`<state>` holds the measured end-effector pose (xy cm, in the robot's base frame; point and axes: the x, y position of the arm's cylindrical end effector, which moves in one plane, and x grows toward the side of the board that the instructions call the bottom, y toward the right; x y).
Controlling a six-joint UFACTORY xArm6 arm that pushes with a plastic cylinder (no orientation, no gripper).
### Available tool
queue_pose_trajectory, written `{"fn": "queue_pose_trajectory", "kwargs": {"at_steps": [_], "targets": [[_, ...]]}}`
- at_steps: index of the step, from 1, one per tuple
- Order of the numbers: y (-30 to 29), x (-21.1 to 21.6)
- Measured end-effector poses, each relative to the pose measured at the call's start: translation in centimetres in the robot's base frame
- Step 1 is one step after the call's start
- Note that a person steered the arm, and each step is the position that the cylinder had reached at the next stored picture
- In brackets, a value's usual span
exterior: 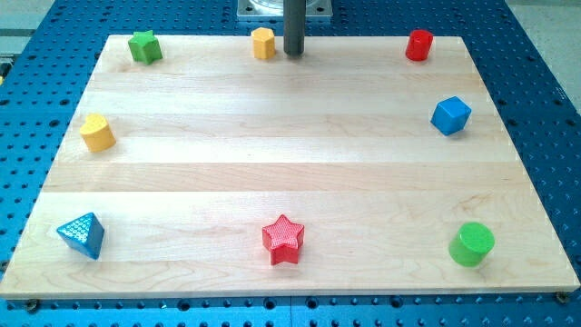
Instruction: Slide the yellow hexagon vertically to the top of the red star
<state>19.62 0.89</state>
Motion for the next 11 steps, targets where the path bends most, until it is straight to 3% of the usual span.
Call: {"fn": "queue_pose_trajectory", "kwargs": {"at_steps": [1, 2, 3, 5, 7, 9, 11], "targets": [[-2.6, -0.4], [-12.9, 0.5], [-18.3, 1.8], [-10.7, 2.2], [-7.5, 7.3], [-6.5, 16.1], [-28.0, 13.0]]}}
